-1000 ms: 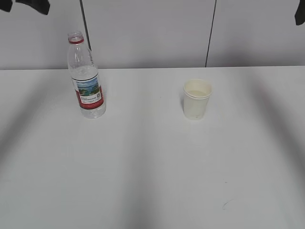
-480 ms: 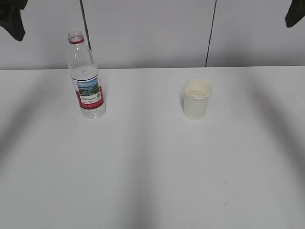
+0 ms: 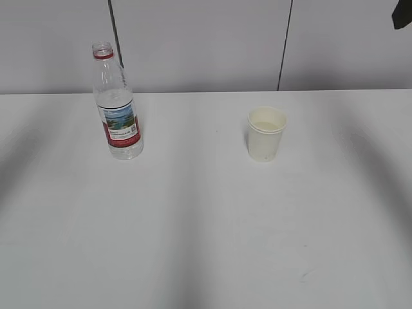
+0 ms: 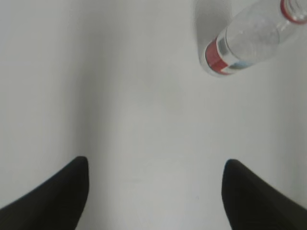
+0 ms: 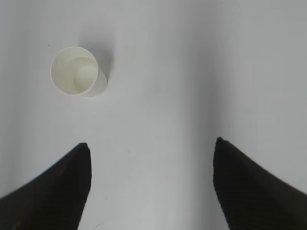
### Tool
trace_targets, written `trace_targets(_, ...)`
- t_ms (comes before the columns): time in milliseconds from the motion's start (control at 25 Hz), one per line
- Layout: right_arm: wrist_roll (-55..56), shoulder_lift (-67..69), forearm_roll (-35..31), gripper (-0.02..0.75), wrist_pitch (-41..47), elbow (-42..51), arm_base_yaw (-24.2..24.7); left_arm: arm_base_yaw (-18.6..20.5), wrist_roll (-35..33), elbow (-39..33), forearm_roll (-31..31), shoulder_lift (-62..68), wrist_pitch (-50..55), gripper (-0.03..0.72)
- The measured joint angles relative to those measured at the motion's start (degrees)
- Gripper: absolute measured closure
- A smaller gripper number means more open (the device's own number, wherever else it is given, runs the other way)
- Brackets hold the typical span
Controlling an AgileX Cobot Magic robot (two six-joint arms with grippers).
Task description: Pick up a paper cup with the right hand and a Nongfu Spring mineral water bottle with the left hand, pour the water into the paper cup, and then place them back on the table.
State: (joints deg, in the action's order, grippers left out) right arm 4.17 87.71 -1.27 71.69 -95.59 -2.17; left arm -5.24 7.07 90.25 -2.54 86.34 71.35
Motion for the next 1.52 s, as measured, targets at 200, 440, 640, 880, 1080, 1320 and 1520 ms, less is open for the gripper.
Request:
trace_targets(200, -0.3, -7.9, -0.8, 0.154, 0.1, 7.1, 0.0, 0.0, -0.1, -11.2, 0.9, -10.2, 0.0, 0.176)
trace_targets(440, -0.4, -18.3, -2.6, 0.155, 0.1, 19.5, 0.0, 0.0, -1.0, -24.1, 2.5, -23.8, 0.3, 0.176)
trace_targets(640, -1.9, -26.3, -3.3, 0.155, 0.1, 32.2, 0.0, 0.0, -1.2, -30.3, 2.5, -33.5, 0.5, 0.176)
trace_targets(880, -5.7, -37.9, -3.3, 0.155, -2.4, 47.2, 0.0, 0.0, -1.9, -36.9, 2.5, -45.9, 0.6, 0.195)
trace_targets(1080, -7.0, -49.6, -3.3, 0.155, -5.9, 56.7, 0.0, 0.0, -2.0, -43.9, 2.8, -56.9, -2.9, 0.246)
trace_targets(1320, -8.6, -62.7, -7.7, 0.155, -9.1, 65.0, 0.0, 0.0, -2.0, -54.1, 3.0, -68.8, -6.2, 0.271)
trace_targets(1520, -12.4, -72.1, -10.4, 0.155, -9.9, 69.8, 0.0, 0.0, -2.0, -57.9, 4.4, -75.7, -8.9, 0.272)
